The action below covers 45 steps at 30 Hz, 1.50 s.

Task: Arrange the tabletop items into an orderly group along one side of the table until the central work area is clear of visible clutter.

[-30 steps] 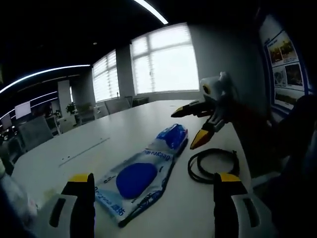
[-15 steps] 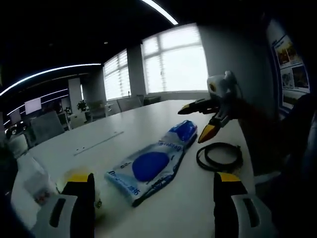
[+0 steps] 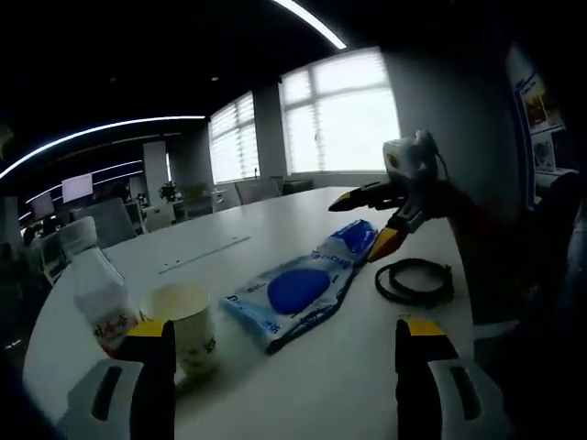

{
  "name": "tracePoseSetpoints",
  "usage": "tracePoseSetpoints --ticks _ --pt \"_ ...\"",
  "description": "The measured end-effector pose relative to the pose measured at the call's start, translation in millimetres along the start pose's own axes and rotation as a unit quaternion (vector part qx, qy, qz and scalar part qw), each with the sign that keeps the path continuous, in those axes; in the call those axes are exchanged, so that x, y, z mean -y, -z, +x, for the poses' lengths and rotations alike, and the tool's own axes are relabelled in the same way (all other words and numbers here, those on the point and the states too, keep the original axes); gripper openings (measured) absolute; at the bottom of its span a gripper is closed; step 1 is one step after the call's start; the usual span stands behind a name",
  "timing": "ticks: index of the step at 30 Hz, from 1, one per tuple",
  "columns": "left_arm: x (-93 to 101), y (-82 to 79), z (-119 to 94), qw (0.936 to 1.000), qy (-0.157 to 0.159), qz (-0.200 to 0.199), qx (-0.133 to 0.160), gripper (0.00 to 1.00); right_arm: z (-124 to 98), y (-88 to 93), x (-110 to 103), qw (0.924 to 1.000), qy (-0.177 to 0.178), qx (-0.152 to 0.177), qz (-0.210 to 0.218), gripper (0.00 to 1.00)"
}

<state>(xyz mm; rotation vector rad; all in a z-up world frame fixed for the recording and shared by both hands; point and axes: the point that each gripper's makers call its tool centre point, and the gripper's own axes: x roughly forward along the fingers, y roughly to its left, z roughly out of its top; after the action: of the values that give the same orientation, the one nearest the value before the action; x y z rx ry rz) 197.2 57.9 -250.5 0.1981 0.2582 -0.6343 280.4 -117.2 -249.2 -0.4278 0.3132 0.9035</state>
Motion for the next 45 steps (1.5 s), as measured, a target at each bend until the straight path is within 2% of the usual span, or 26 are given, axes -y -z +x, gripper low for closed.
tracePoseSetpoints --ticks 4,8,19,22,32,39,45 --pt "-4.6 4.3 -6 1.0000 -0.007 -0.004 -0.004 0.99 7 -7.8 -2 0.9999 0.000 0.016 0.000 0.90" --pt "-7.1 5.7 -11 0.9999 -0.010 -0.007 -0.001 0.99 14 -7.4 -3 0.9999 0.002 0.007 -0.011 0.90" --pt "-7.8 11.6 -30 0.9998 -0.009 -0.013 0.007 0.99 31 -15.9 -20 0.9994 -0.028 0.002 -0.021 0.91" --pt "-4.9 15.8 -32 0.9999 -0.009 -0.011 0.001 0.99 38 -19.0 -25 0.9991 -0.037 0.003 -0.022 0.91" --pt "1.4 23.4 -51 0.9998 -0.014 -0.014 0.009 1.00 65 -27.2 -54 0.9961 -0.080 0.000 -0.038 0.89" --pt "3.6 28.6 -61 0.9997 -0.024 -0.006 0.003 1.00 88 -42.6 -77 0.9928 -0.111 0.012 -0.043 0.86" --pt "3.3 30.1 -71 0.9994 -0.033 -0.004 0.006 1.00 99 -55.0 -93 0.9909 -0.124 0.018 -0.050 0.84"
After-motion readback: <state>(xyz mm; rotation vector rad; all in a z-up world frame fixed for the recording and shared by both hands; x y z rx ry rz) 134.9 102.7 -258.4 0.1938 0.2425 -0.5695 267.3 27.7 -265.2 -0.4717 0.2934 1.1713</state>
